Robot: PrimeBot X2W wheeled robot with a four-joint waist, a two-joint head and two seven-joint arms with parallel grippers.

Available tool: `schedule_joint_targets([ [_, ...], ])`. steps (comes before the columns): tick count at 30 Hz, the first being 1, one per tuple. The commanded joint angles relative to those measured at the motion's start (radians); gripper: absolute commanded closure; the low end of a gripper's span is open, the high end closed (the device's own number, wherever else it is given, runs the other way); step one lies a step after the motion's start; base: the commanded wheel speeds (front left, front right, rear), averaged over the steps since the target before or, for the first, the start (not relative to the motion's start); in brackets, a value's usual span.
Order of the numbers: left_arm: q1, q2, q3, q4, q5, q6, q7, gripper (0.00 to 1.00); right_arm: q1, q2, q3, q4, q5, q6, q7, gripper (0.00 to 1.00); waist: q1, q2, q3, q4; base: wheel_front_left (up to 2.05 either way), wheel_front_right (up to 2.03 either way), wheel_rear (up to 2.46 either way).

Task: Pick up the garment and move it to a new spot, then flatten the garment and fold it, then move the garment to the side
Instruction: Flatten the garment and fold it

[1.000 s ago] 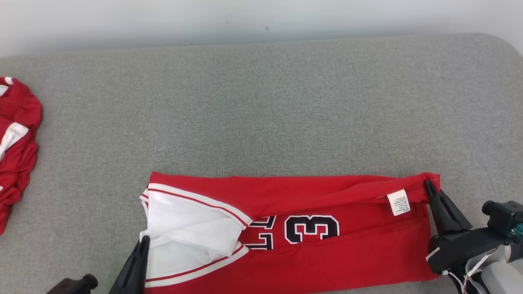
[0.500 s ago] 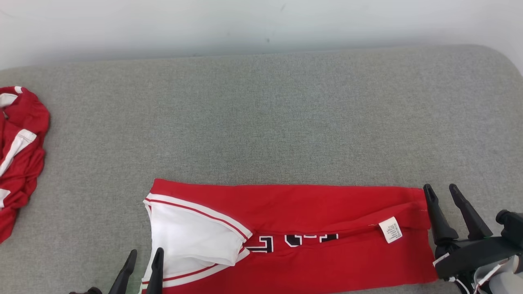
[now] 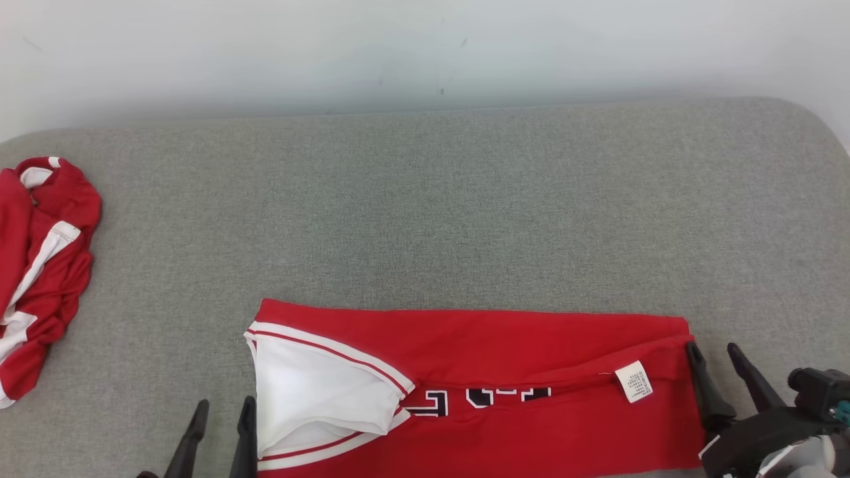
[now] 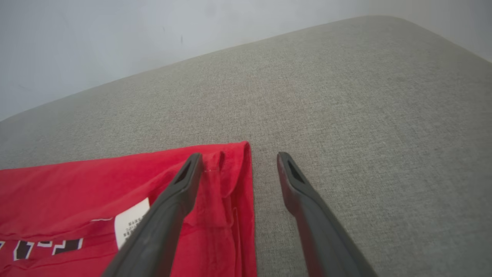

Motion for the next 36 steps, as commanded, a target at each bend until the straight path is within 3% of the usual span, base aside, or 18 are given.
schedule_joint_targets([
  [1,0.017,-0.006,0.015,-0.007,0.015,-0.001,-0.003,0.0,-0.012,0.006,0.01,0.013,0.0,-0.001,0.005,0.0,0.0001,0.0,-0.003,0.001,0.0,0.0,0.0],
  [9,0.013,-0.044,0.096,-0.027,0.143,0.001,-0.003,0.0,-0.061,0.039,0.035,0.115,0.015,-0.001,0.029,0.0,0.0001,0.0,-0.005,0.01,0.0,0.0,0.0],
  [20,0.005,-0.07,0.137,-0.021,0.184,-0.028,-0.003,0.0,-0.09,0.073,0.082,0.194,0.065,-0.001,0.094,0.0,0.0001,0.0,0.011,0.022,0.0,0.0,0.0],
  [21,0.003,-0.072,0.139,-0.019,0.183,-0.027,-0.003,0.0,-0.088,0.073,0.089,0.194,0.073,-0.001,0.101,0.13,0.0001,0.0,0.01,0.024,0.0,0.0,0.0],
  [22,0.002,-0.072,0.141,-0.018,0.184,-0.029,-0.003,0.0,-0.088,0.071,0.094,0.191,0.079,-0.001,0.1,0.35,0.0001,0.0,0.01,0.025,0.0,0.0,0.0],
  [23,0.001,-0.073,0.144,-0.017,0.185,-0.031,-0.003,0.0,-0.088,0.069,0.097,0.187,0.083,-0.001,0.093,0.75,0.0001,0.0,0.009,0.026,0.0,0.0,0.0],
  [24,0.003,-0.074,0.148,-0.015,0.186,-0.034,-0.003,0.0,-0.09,0.064,0.102,0.18,0.09,-0.001,0.082,1.0,0.0001,0.0,0.006,0.026,0.0,0.0,0.0],
  [36,0.005,-0.076,0.161,-0.017,0.173,-0.029,-0.003,0.0,-0.205,-0.024,0.058,0.223,0.069,-0.001,0.036,1.0,0.0001,0.0,0.003,0.004,0.0,0.0,0.0],
])
